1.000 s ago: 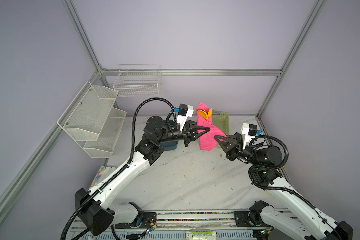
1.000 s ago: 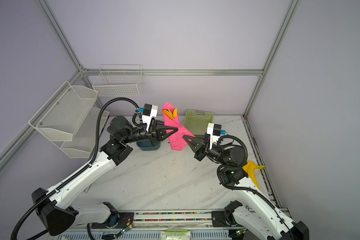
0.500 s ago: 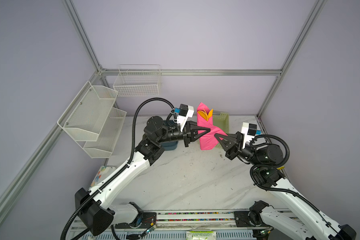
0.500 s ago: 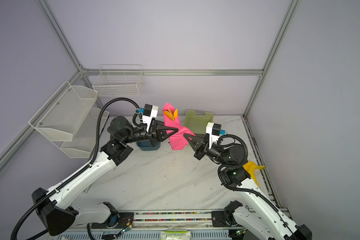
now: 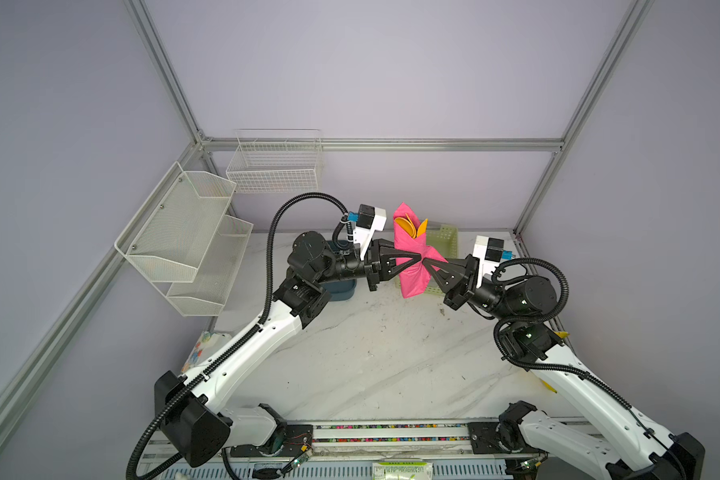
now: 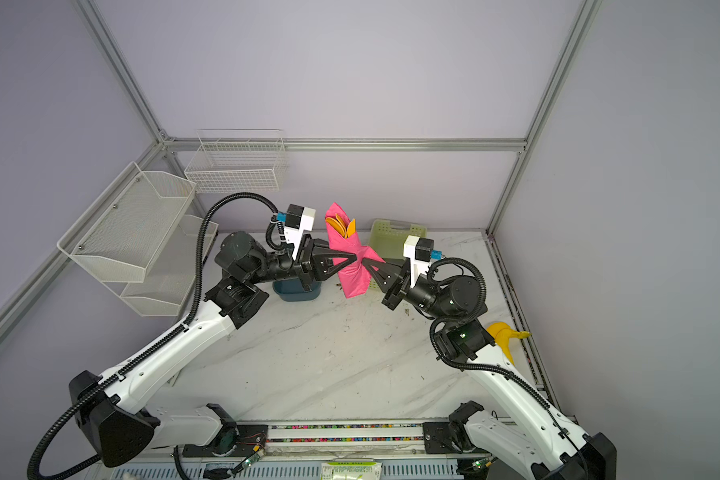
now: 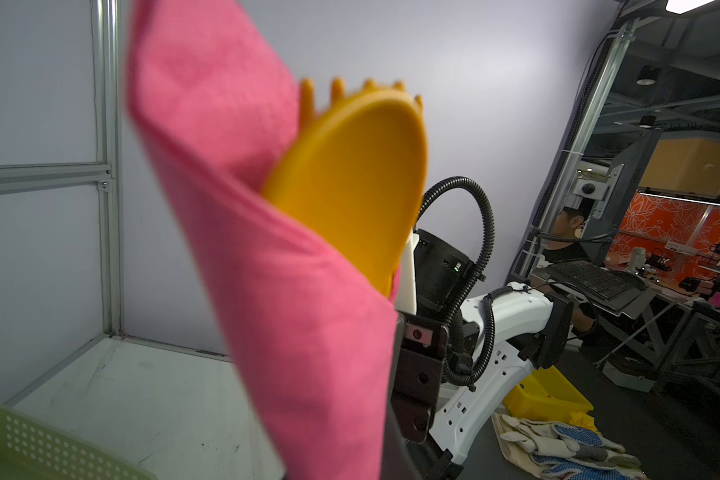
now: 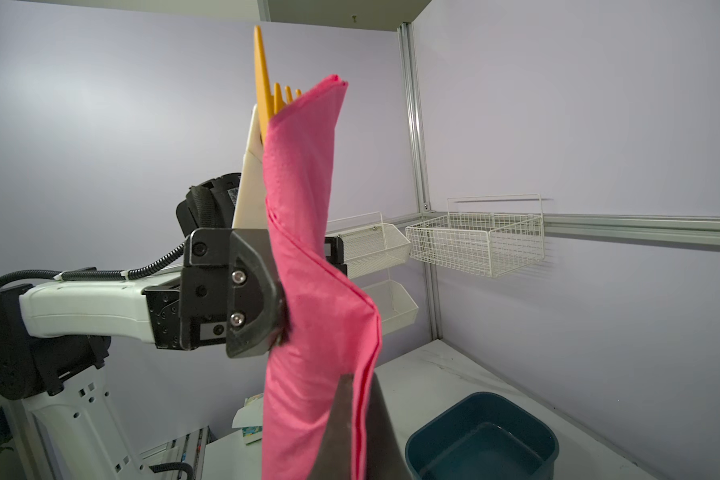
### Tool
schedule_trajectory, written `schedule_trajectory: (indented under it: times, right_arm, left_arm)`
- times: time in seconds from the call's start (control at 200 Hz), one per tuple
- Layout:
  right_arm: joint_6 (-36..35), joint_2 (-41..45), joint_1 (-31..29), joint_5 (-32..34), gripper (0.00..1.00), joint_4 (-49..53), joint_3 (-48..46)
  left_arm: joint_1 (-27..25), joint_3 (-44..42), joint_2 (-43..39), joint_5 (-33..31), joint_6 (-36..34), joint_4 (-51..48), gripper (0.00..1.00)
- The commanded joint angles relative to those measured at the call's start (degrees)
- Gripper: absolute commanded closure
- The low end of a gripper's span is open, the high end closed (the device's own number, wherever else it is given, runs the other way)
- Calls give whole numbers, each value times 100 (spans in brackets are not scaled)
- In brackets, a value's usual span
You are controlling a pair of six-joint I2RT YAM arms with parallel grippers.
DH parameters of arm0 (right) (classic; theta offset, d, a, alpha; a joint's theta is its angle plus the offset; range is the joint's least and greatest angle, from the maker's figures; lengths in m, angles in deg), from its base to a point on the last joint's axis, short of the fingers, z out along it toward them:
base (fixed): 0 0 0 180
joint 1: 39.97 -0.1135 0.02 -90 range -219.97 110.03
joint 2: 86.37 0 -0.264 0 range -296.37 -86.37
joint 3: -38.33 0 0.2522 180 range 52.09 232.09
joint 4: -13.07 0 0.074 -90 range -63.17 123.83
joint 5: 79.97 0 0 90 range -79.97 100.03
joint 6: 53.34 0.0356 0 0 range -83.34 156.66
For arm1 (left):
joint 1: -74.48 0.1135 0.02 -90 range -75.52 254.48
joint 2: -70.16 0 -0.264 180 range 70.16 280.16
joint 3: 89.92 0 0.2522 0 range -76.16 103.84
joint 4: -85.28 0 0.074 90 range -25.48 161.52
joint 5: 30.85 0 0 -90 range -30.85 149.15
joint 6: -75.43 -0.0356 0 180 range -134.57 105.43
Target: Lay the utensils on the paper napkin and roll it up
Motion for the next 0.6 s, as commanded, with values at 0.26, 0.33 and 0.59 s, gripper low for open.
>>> schedule_trajectory:
  times: [0.26,0.33,0.59]
  right_arm:
    - [-426,463,47,707,73,1048,80]
    - [-483,555,48,768,71,1215,95]
    - [-645,557,50,560,65,1579,151]
  left_arm:
    - [-31,726,-369,-1536,-1085,-1699,100]
    - [-30,783,-366,-1943,-1217,-2014,100]
    - [-14,842,-348,-2988,-1251,-2492,100]
